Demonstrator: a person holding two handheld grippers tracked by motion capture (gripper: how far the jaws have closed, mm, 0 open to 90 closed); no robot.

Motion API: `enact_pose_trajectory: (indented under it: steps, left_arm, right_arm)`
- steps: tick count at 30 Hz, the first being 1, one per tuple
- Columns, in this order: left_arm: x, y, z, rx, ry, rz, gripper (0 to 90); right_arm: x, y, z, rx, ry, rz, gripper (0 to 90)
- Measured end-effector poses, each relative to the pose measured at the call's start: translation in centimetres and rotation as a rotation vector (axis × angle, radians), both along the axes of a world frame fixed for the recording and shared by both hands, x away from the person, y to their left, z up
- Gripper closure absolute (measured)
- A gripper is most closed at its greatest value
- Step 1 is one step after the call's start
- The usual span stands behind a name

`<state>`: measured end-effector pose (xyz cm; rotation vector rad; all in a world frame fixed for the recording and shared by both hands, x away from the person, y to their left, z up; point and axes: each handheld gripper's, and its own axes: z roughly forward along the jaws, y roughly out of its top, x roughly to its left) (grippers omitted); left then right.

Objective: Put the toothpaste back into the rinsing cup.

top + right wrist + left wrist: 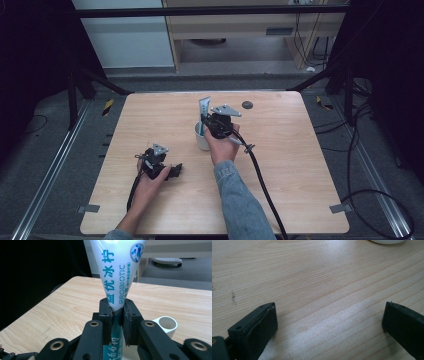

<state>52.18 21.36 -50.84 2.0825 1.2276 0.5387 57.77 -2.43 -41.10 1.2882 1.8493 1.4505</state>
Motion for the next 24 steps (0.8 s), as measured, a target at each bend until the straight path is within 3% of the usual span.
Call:
enact_pose_trajectory:
  steps: [24]
  left_arm:
    - [0.0, 0.0, 0.0, 0.0, 0.001, -0.001, 0.0]
  right_arm:
    - [0.5, -0.5, -1.2, 0.008, 0.048, -0.005, 78.9]
